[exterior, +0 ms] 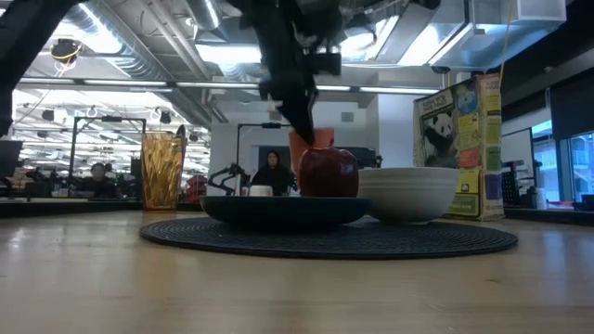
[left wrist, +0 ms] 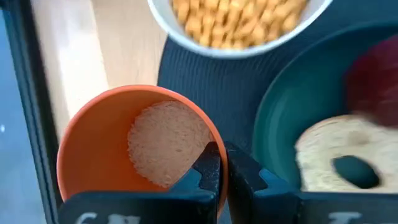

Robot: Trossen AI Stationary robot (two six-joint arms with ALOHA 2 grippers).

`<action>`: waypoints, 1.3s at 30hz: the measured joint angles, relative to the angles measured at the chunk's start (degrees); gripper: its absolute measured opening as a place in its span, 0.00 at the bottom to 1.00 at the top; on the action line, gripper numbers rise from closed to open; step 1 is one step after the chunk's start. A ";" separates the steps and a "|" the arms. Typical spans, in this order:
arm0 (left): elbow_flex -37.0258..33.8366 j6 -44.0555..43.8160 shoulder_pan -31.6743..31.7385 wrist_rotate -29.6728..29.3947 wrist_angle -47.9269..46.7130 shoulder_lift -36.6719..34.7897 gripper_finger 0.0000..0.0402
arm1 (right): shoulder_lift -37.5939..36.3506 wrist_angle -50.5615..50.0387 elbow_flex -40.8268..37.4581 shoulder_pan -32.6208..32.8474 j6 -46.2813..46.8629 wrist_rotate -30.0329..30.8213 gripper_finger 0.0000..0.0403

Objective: Arrange a breakfast setting
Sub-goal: Put the orange cup with rice on the black tablemat to the top of green plate

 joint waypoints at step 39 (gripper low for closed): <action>-0.02 -4.42 0.60 4.89 -0.31 2.77 0.30 | 0.02 -0.22 0.02 0.07 2.75 -1.70 0.37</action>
